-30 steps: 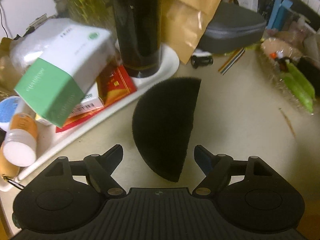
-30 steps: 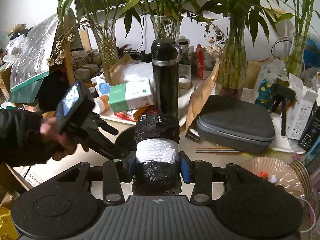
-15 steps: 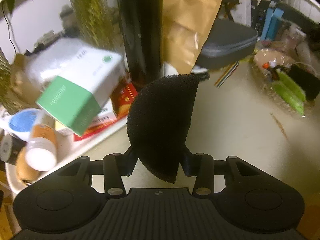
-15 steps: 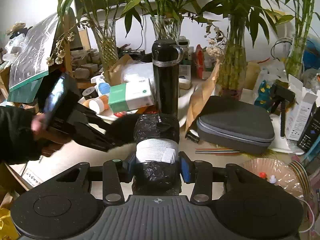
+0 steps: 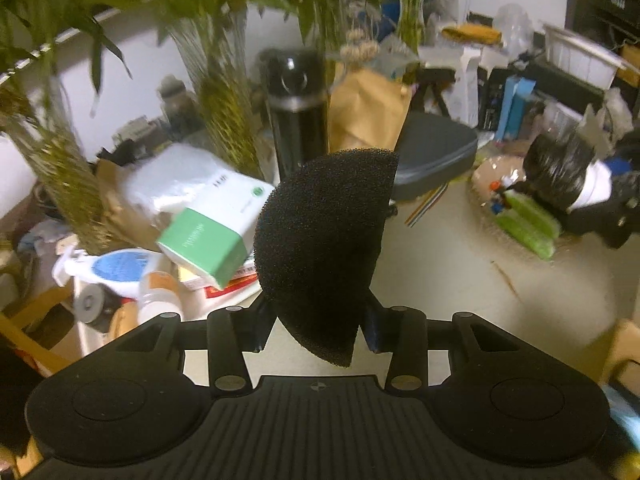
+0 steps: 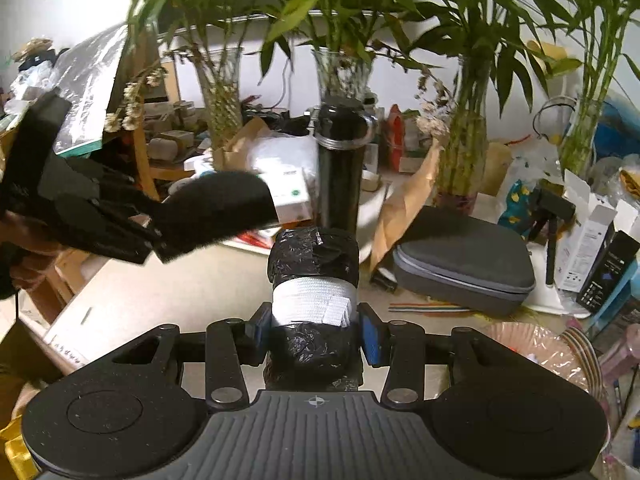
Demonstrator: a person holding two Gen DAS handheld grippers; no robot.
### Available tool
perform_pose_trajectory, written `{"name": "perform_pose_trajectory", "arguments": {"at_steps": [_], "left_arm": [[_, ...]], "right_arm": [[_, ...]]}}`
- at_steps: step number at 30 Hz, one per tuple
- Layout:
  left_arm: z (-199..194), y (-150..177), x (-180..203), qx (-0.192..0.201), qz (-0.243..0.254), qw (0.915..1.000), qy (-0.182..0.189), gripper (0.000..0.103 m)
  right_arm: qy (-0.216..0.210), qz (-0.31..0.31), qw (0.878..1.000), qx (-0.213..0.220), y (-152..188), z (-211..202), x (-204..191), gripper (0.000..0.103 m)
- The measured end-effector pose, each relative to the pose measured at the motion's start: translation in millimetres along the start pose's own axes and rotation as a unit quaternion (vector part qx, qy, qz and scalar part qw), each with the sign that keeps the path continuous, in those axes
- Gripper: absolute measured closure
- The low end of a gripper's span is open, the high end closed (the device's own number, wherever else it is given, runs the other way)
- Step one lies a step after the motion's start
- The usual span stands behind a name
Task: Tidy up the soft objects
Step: 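Carry the sponge in the left tool and the roll in the right tool over the box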
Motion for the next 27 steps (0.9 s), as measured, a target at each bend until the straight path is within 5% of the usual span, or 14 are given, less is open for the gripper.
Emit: {"name": "perform_pose_trajectory", "arguments": {"at_steps": [17, 27], "left_arm": [[-148.1, 46.6, 18.5, 0.021, -0.035, 0.999, -0.02, 0.06], [-171.3, 95.8, 56.7, -0.019, -0.004, 0.9998, 0.004, 0.06]], "right_arm": [[-0.062, -0.024, 0.998, -0.001, 25.2, -92.5, -80.1, 0.056], [-0.078, -0.013, 0.996, -0.026, 61.3, -108.2, -115.7, 0.056]]}}
Point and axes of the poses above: each gripper's, at about its wrist camera, not at the fingertips, and z roughly the way its jaws point, x to its right, y to its underside, the point moved 8 cm from there along z, roughly the way its jaws point, and after that the axes turned 4 degrees about -y, right-handed, at the moved point
